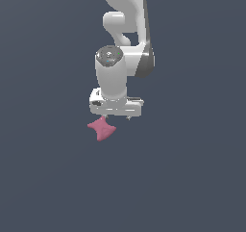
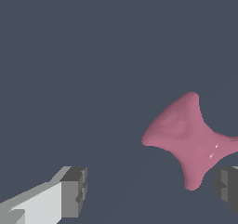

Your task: Pick up the object and move it to a goal position.

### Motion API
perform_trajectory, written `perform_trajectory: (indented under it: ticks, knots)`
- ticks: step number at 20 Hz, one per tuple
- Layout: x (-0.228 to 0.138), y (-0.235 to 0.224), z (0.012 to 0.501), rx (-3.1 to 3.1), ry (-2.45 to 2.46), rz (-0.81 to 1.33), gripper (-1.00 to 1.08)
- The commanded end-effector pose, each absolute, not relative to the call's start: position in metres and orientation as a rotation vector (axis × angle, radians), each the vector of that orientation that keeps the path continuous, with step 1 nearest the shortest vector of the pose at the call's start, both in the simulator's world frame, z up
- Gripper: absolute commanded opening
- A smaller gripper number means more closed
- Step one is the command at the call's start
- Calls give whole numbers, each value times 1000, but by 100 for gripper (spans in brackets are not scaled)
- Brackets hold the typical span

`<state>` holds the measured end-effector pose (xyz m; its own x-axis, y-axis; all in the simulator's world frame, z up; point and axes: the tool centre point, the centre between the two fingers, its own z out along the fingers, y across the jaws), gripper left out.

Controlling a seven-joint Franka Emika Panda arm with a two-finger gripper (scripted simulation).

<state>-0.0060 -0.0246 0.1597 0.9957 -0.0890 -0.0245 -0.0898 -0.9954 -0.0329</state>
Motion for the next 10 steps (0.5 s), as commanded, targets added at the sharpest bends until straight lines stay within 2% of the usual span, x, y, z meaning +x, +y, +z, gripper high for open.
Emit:
perform_trajectory:
  ticks: [1,10]
  knots:
    - [-6,-25,160,-3104,139,36,100]
    - [-11,-42,167,-3082,191,51,100]
